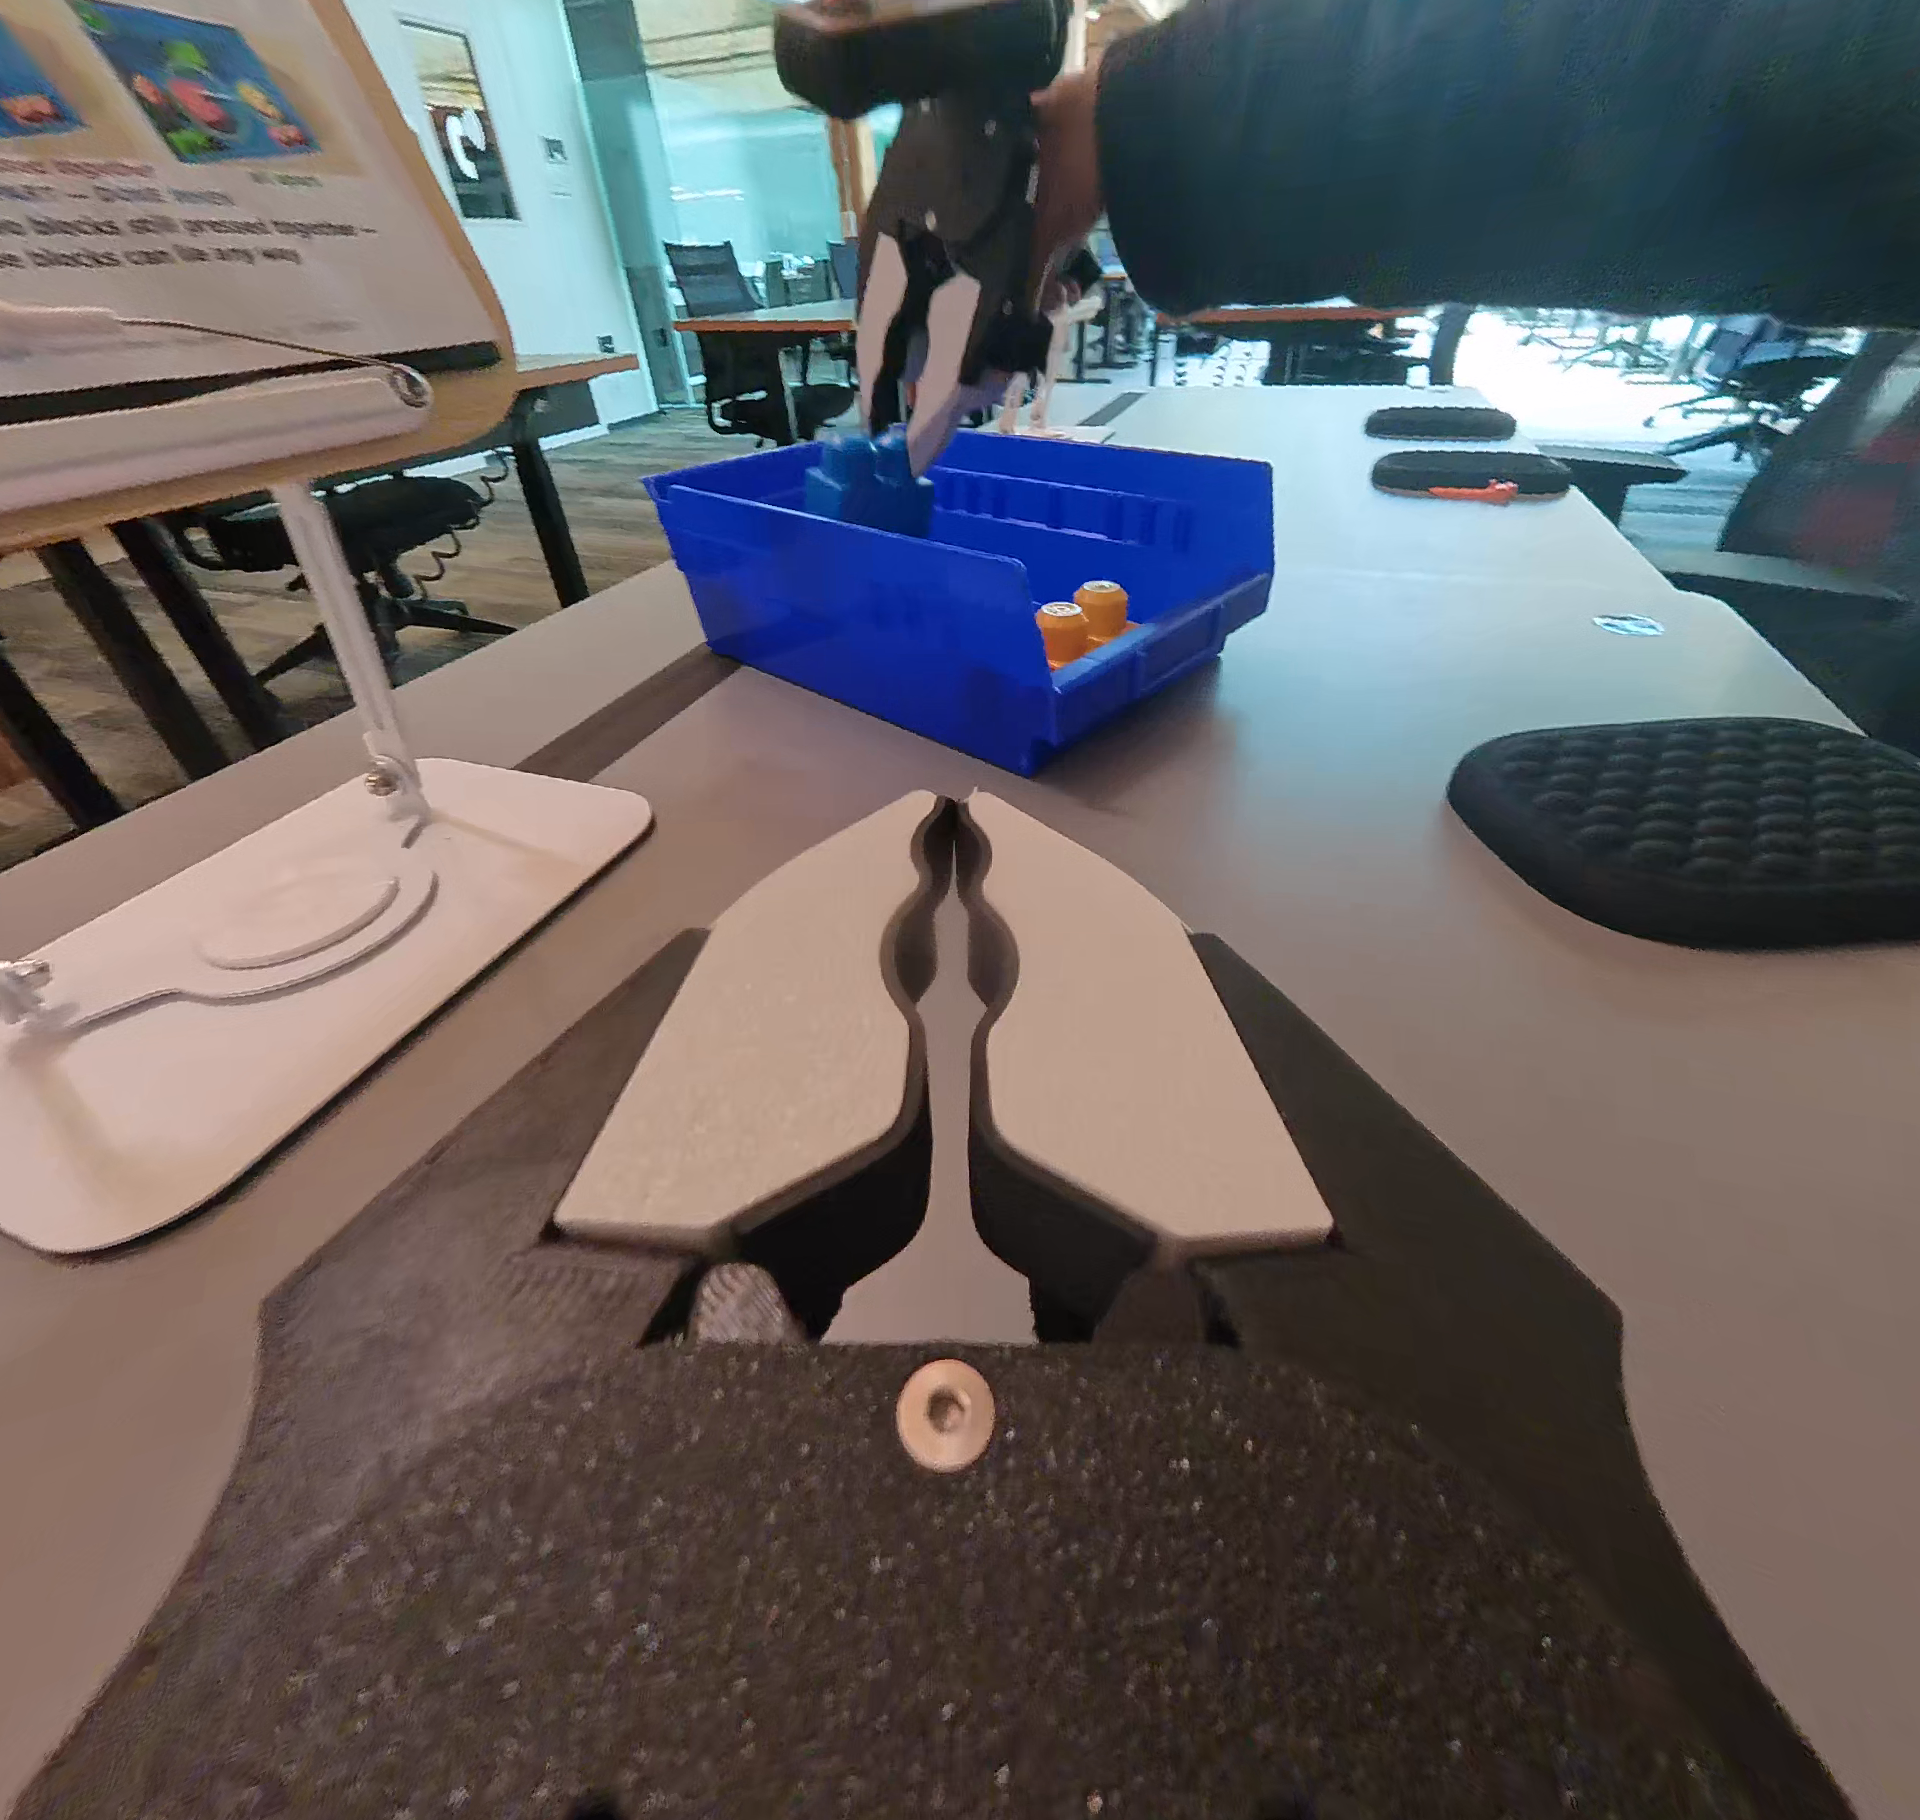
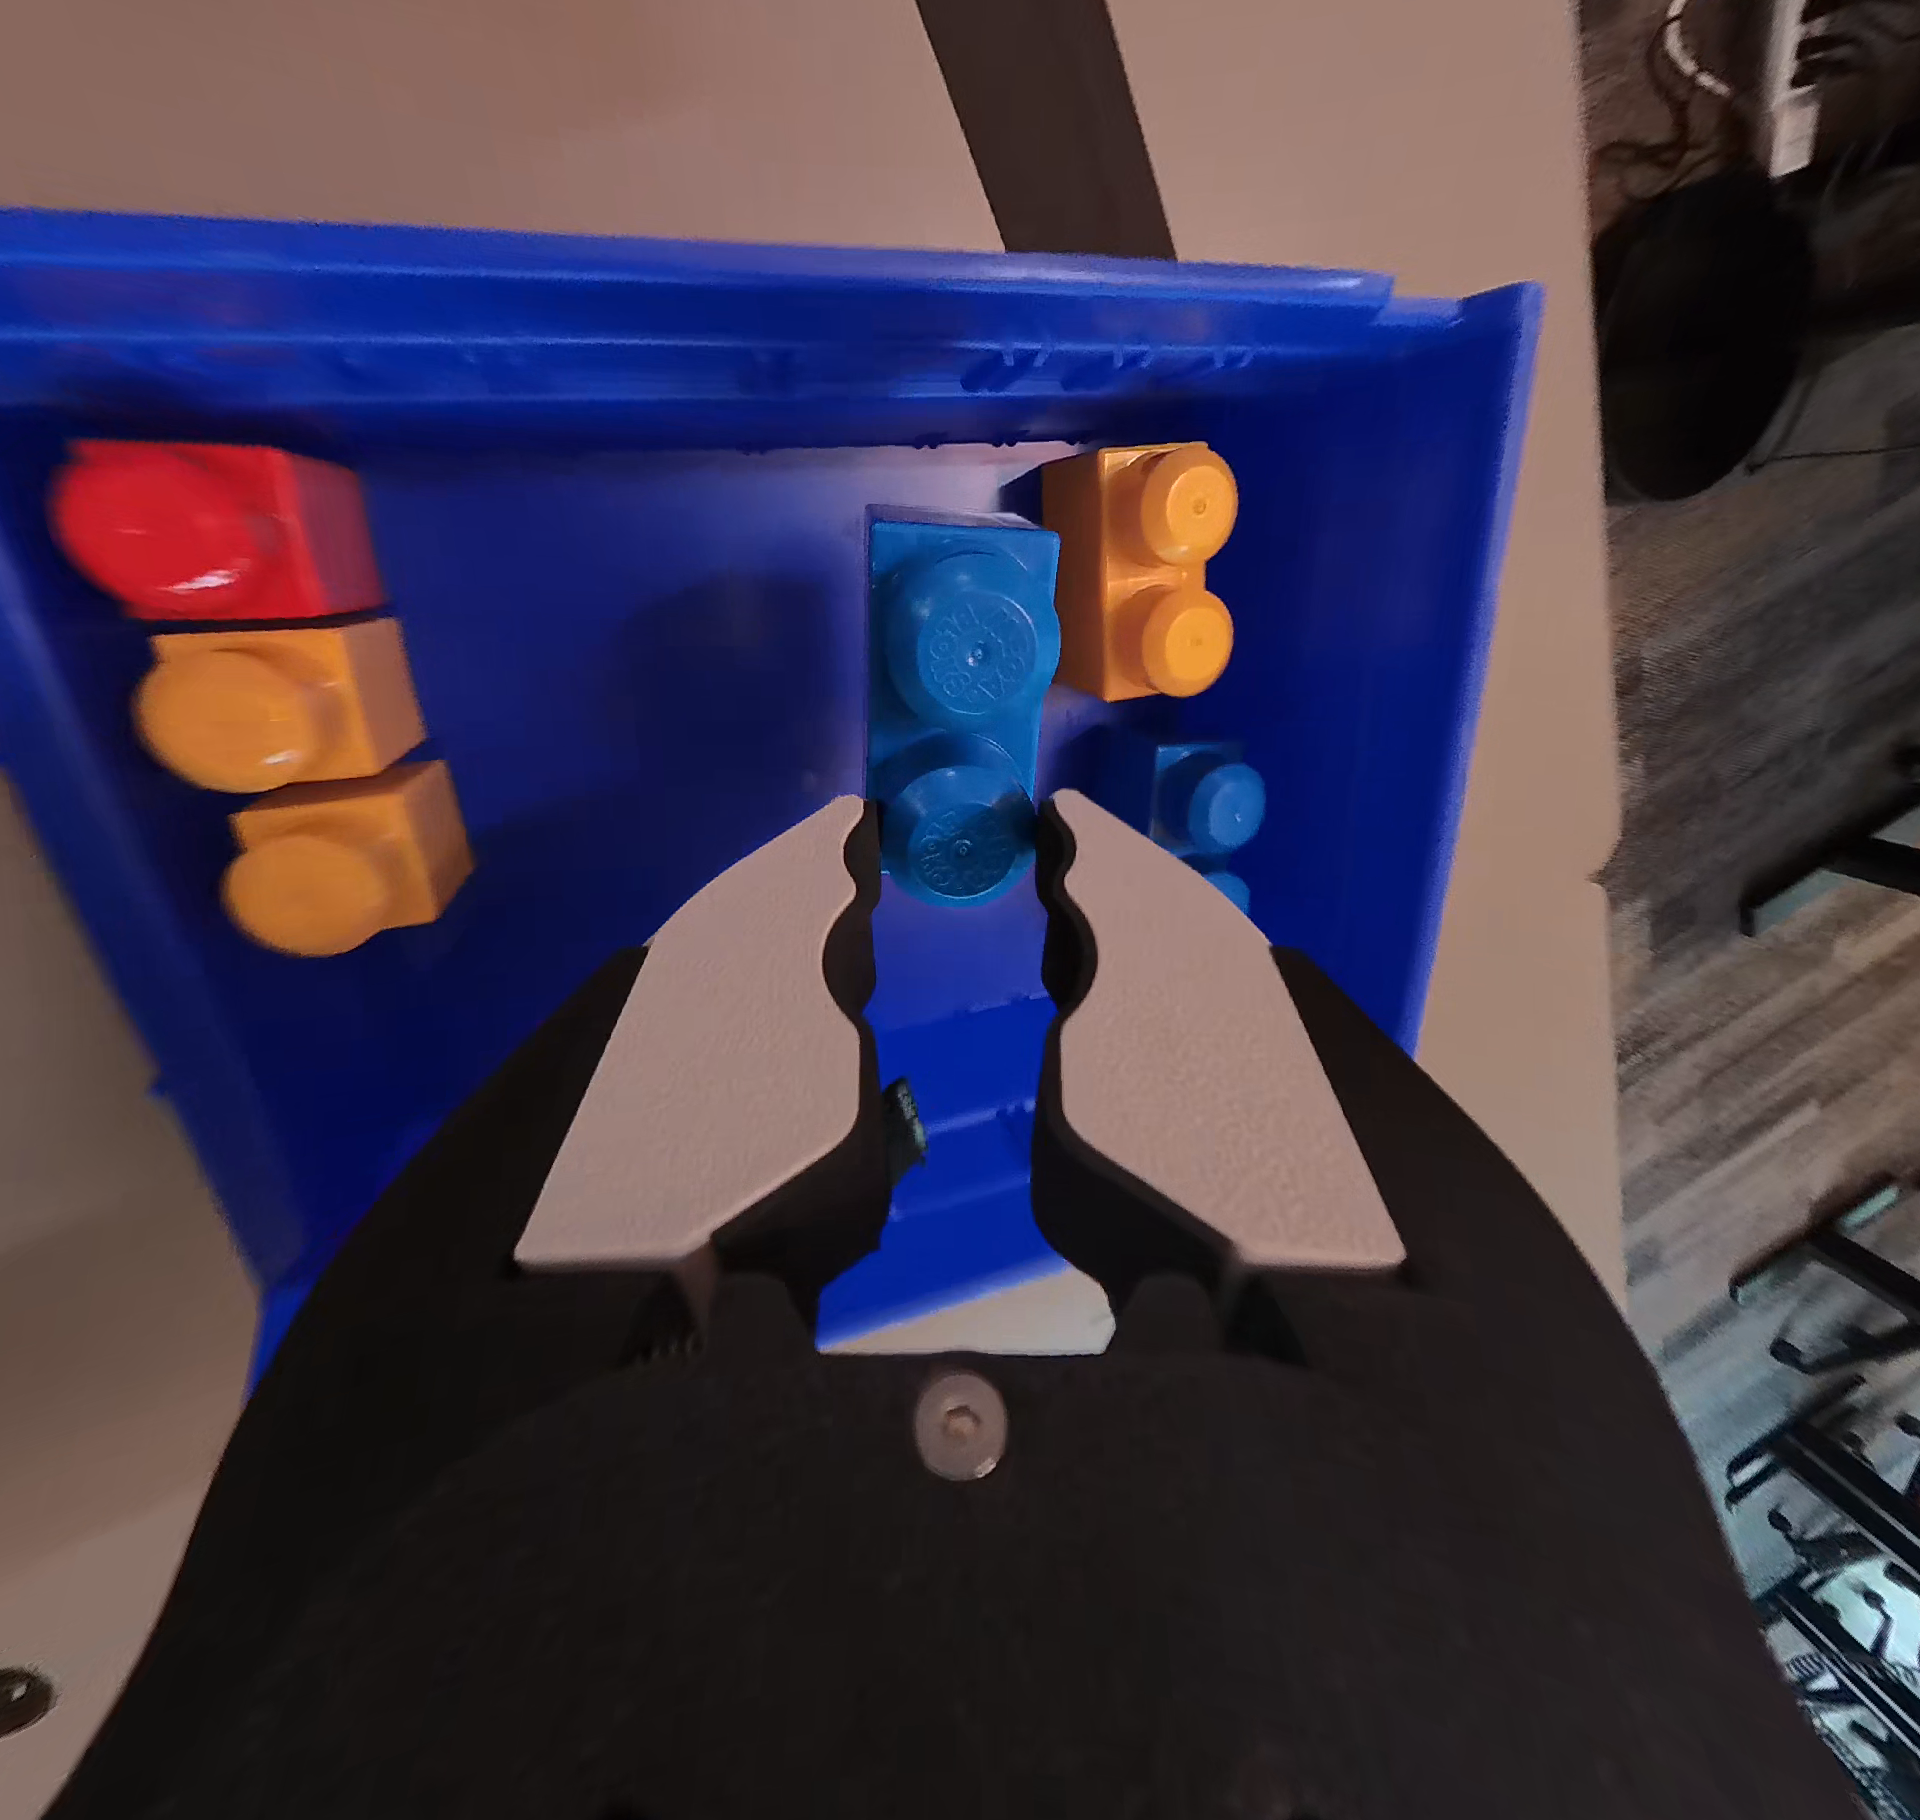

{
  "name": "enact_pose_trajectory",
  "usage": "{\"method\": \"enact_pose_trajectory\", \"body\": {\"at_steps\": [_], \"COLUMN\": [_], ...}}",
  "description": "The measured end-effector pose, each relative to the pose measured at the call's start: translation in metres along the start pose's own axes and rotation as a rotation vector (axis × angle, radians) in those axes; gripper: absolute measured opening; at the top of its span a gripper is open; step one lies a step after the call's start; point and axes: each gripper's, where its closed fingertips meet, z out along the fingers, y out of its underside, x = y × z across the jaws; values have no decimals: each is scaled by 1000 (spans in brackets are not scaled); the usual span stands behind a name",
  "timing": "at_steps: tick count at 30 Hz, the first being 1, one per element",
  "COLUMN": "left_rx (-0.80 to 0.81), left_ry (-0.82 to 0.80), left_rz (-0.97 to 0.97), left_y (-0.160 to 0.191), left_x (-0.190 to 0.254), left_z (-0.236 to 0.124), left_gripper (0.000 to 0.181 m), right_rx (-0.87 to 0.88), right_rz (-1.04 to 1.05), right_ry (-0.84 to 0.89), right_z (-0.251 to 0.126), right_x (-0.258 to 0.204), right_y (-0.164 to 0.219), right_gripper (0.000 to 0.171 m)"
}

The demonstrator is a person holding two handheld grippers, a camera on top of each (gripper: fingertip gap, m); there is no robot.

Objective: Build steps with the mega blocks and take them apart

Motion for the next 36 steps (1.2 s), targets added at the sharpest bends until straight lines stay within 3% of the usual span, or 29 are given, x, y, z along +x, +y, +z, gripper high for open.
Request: {"method": "enact_pose_trajectory", "body": {"at_steps": [7, 14, 24, 36], "left_rx": [20, 100, 139, 100], "left_ry": [-268, -580, -717, -683], "left_rz": [26, 22, 24, 15], "left_y": [-6, -19, -22, -12], "left_x": [-40, -88, -112, -112], "left_z": [-12, -49, -76, -69], "left_gripper": [0, 0, 0, 0], "right_rx": [-48, -93, -109, -183], "right_rz": [-55, -87, -103, -101], "right_ry": [-55, -93, -105, -93], "right_z": [38, 56, 68, 70], "right_x": [2, 2, 6, 13], "right_y": [-1, -3, -9, -8], "right_gripper": [29, 29, 29, 29]}}
